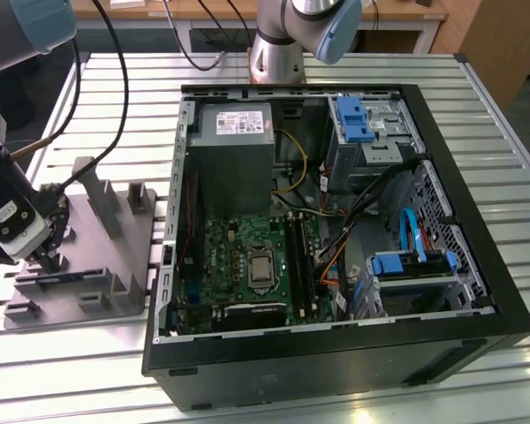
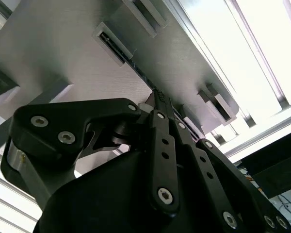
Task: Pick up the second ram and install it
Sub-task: 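Pick up the second ram and move it above second insertion slot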
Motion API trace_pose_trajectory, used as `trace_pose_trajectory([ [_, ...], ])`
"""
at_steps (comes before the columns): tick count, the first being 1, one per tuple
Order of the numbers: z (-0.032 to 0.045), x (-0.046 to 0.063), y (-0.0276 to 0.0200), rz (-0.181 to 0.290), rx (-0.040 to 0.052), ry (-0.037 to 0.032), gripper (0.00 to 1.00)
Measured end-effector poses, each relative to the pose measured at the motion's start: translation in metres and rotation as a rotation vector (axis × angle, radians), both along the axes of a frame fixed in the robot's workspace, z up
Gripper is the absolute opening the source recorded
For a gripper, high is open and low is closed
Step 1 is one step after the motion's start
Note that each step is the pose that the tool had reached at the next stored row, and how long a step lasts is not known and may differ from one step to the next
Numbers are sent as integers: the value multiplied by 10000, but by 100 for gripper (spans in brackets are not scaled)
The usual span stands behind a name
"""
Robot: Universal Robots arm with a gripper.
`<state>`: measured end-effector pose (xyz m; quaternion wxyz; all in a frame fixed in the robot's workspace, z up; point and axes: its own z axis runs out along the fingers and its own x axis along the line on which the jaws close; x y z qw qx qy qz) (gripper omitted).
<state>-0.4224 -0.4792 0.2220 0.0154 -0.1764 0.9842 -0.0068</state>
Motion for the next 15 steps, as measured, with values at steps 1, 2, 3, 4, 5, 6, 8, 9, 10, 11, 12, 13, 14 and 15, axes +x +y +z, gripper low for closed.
trace_pose_trajectory([
  [1, 0, 0, 0, 86, 0, 0, 10],
  [2, 0, 0, 0, 177, 0, 0, 10],
  [3, 0, 0, 0, 267, 0, 0, 10],
  [4, 0, 0, 0, 354, 0, 0, 10],
  [5, 0, 0, 0, 449, 0, 0, 10],
  [6, 0, 0, 0, 534, 0, 0, 10],
  [8, 0, 0, 0, 699, 0, 1, 10],
  [9, 0, 0, 0, 780, 0, 0, 10],
  [10, 0, 0, 0, 858, 0, 0, 10],
  [11, 0, 0, 0, 934, 0, 0, 10],
  [12, 0, 0, 0, 1012, 0, 0, 10],
  [13, 0, 0, 0, 1093, 0, 0, 10],
  [14, 0, 0, 0, 1172, 0, 0, 10],
  [15, 0, 0, 0, 1245, 0, 0, 10],
])
